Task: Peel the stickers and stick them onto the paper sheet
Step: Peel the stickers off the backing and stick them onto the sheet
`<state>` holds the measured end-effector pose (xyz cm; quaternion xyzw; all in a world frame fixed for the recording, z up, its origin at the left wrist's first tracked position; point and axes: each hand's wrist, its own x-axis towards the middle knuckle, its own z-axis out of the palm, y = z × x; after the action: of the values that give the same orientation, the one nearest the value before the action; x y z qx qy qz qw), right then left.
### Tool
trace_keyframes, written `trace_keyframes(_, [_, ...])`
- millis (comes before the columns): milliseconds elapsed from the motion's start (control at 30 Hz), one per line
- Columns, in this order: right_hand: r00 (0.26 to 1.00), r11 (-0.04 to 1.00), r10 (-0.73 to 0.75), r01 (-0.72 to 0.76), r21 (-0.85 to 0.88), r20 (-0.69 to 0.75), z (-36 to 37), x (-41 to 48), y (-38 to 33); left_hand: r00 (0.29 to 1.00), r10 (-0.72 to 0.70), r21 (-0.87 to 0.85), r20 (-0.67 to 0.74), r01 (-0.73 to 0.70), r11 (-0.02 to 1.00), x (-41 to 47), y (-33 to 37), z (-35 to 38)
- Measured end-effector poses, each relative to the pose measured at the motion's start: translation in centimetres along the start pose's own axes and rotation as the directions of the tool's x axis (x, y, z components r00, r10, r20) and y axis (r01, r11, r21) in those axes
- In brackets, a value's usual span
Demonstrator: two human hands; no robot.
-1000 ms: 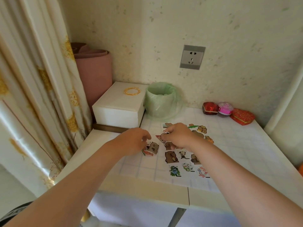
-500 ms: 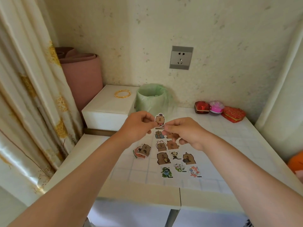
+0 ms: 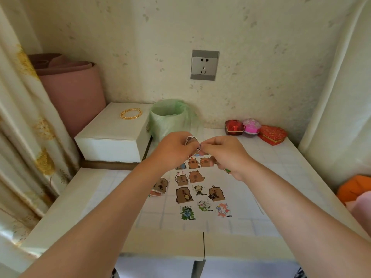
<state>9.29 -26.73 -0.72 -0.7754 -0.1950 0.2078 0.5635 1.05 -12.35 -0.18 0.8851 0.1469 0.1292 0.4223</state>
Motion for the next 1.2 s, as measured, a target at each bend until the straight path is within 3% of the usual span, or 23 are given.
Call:
trace_keyframes(100, [0.995, 0.987, 0.097, -0.094, 0.127, -0.021, -0.6, 0.1, 0.2, 1.000, 0.001, -0.095, -0.017, -0.003, 0.995, 0.6, 0.5, 0.5])
trace_keyframes(200, [0.987, 0.977, 0.161, -0.159, 0.142, -0.006, -1.1, 0.3, 0.4, 1.000, -0.014, -0.133, -0.012, 0.012, 0.991, 0.8, 0.5, 0.8])
trace_keyframes(400, [0.998, 1.000, 0.004, -0.003, 0.015, -0.066, -0.5, 0.2, 0.6, 0.999, -0.046, -0.049, 0.024, 0.047, 0.998, 0.5, 0.2, 0.6])
trace_keyframes(567, [0.999, 1.000, -0.011, 0.012, 0.025, -0.038, -0.1, 0.5, 1.0, 0.947, -0.289, -0.226, 0.141, 0.315, 0.922, 0.6, 0.0, -1.0])
trace_keyframes(633, [1.000, 0.999, -0.008, 0.009, 0.038, -0.016, -0.1, 0.5, 1.1, 0.931, -0.309, -0.249, 0.193, 0.351, 0.902, 0.6, -0.3, -1.4])
trace_keyframes(800, [1.000, 0.999, -0.023, 0.024, 0.041, -0.020, 0.0, 0.5, 1.1, 0.980, -0.169, -0.204, 0.109, 0.188, 0.961, 0.4, -0.6, -0.7])
trace_keyframes(900, [0.999, 0.997, -0.039, 0.041, 0.066, -0.030, 0.1, 0.5, 1.0, 0.986, -0.147, -0.240, 0.082, 0.163, 0.957, 0.4, -0.5, -0.3])
trace_keyframes(1067, [0.982, 0.941, 0.071, -0.123, 0.314, 0.173, -0.4, 0.8, 1.0, 0.991, -0.129, -0.271, 0.037, 0.135, 0.953, 0.4, -0.6, -0.5])
trace_keyframes(1200, [0.974, 0.938, 0.082, -0.147, 0.313, 0.213, -0.3, 0.7, 1.0, 0.992, -0.119, -0.282, 0.046, 0.127, 0.951, 0.3, -0.5, -0.6])
